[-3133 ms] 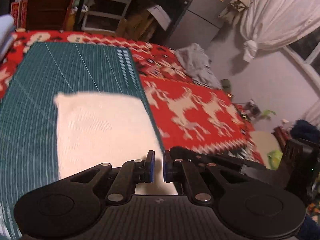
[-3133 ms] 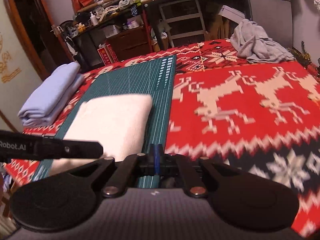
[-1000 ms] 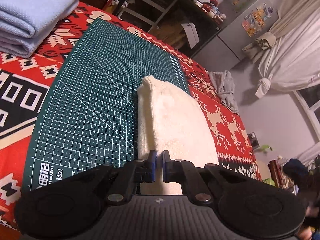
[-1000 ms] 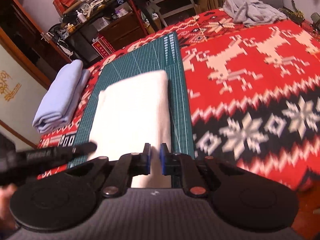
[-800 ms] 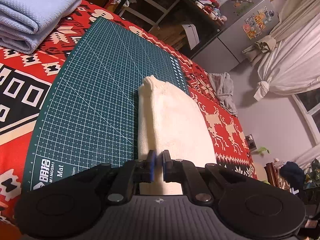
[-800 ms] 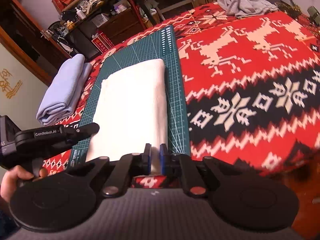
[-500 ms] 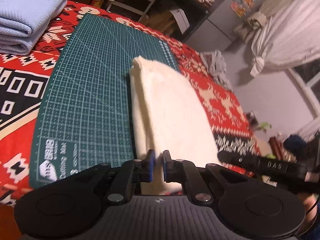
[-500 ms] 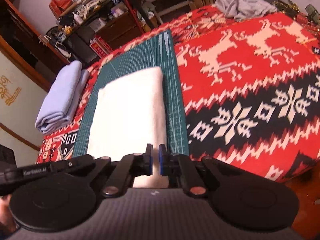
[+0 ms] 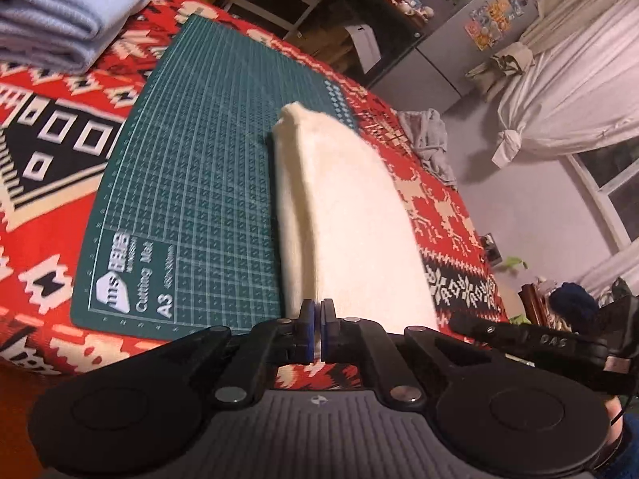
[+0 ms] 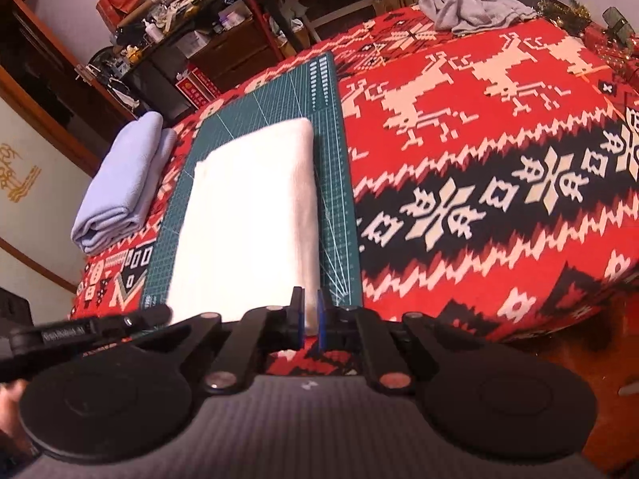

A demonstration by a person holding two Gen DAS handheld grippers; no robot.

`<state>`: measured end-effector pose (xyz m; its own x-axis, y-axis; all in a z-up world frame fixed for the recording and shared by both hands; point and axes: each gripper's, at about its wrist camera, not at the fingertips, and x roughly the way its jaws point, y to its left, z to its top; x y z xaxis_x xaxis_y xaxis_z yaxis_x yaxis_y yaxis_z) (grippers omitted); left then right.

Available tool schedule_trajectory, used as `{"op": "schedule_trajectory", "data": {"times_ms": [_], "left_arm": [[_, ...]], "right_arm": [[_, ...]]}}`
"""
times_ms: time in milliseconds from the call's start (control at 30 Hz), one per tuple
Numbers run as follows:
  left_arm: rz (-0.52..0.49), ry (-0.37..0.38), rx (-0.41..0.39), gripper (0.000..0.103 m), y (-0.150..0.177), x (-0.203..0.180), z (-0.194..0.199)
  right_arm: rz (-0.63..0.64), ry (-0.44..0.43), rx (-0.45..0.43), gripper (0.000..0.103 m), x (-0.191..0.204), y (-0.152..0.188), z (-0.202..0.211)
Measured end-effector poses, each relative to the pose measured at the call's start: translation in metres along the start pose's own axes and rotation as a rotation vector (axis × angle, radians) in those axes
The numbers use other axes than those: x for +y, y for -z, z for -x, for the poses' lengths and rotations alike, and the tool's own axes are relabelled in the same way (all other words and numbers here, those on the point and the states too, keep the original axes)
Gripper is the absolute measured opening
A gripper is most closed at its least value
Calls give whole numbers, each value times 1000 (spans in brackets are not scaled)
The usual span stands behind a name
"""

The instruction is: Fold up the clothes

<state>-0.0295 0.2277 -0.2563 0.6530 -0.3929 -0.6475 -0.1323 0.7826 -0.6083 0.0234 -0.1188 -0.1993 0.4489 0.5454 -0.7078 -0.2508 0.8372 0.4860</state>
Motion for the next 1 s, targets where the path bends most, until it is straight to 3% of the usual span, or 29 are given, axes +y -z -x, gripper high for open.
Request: {"op": "schedule_trajectory", "data": {"times_ms": [200, 367, 467, 533, 600, 700, 867, 1000], "left_arm": [[57, 10, -25, 0, 2, 12, 11], [27, 14, -87, 7, -20, 2, 10], [-17, 4, -84, 21, -30, -6, -5], [-41, -8, -78, 21, -32, -10, -15], [-65, -20, -72, 5, -34, -14, -24], [-77, -22, -77, 5, -32, -12, -26], [-3, -1, -87, 4, -24, 3, -16], [49, 21, -91, 4, -25, 9, -16]], "right_arm": [[98, 21, -23, 8, 15, -8, -4], [153, 10, -38, 9, 30, -18, -13], [164, -5, -36, 9, 37, -22, -19], [175, -9, -36, 9, 42, -23, -22], [188, -6, -35, 9, 45, -24, -24], [203, 3, -35, 9, 47, -25, -26], [232, 19, -32, 9, 49, -22, -30], [360, 32, -57, 8, 70, -20, -37]]}}
